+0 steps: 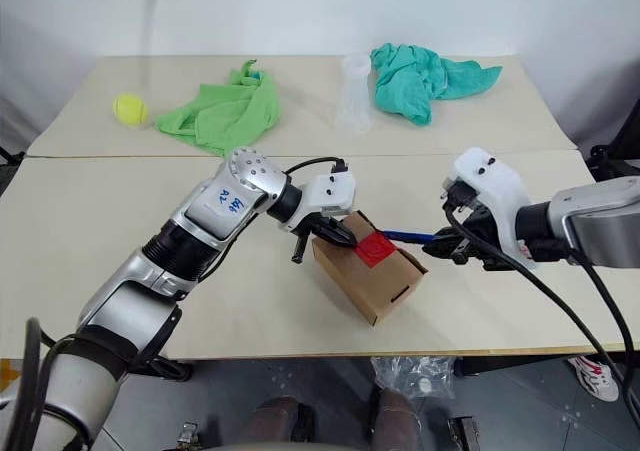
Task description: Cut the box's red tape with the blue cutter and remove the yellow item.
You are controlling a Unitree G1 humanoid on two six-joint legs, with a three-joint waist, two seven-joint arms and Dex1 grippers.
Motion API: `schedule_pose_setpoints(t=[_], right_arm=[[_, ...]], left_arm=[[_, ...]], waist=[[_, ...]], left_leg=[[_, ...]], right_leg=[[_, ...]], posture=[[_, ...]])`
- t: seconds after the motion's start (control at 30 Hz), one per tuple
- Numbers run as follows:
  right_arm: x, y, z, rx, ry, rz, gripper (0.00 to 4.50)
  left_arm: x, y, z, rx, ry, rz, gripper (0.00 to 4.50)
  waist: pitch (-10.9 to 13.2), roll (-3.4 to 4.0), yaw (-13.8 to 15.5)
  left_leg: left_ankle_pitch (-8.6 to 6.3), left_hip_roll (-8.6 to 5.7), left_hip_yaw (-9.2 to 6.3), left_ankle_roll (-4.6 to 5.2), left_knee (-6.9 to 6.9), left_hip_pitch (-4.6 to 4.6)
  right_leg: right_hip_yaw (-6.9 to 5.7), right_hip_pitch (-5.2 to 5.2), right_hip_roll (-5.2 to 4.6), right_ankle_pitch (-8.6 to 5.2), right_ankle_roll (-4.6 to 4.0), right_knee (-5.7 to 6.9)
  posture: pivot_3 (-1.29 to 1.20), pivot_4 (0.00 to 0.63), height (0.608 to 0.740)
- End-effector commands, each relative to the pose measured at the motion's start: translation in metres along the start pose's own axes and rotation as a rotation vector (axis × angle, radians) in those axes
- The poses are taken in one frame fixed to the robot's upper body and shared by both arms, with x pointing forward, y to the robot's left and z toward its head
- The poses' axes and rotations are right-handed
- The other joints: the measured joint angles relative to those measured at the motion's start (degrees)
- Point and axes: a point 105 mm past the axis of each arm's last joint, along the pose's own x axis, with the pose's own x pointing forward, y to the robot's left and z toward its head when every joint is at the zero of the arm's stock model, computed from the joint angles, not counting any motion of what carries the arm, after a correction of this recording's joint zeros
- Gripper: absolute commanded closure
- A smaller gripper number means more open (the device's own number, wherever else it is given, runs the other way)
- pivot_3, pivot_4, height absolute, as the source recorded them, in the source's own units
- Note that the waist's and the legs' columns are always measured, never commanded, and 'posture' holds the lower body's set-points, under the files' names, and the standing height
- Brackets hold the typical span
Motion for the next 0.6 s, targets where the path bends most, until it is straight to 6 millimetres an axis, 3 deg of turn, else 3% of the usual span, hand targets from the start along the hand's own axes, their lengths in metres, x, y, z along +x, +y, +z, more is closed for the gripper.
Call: schedule_pose_setpoints(t=[0.03,0.6], right_arm=[[0.01,0.012,-0.007,0.0,0.054,0.091,4.34],[0.013,0.01,0.01,-0.032,0.048,0.122,4.34]], left_arm=[[0.016,-0.008,-0.049,-0.121,0.163,-0.012,4.5],[0.015,-0.008,-0.051,-0.131,0.156,0.0,4.5]], waist=[[-0.2,-0.05,0.0],[-0.5,-0.12,-0.1]], left_leg=[[0.0,0.01,0.0,0.0,0.0,0.01],[-0.01,0.07,0.0,-0.01,0.0,0.06]], right_leg=[[0.0,0.0,0.0,0.0,0.0,0.0],[0.44,0.01,-0.01,0.04,-0.13,-0.02]], posture=[[0.0,0.15,0.74],[0.0,0.15,0.74]])
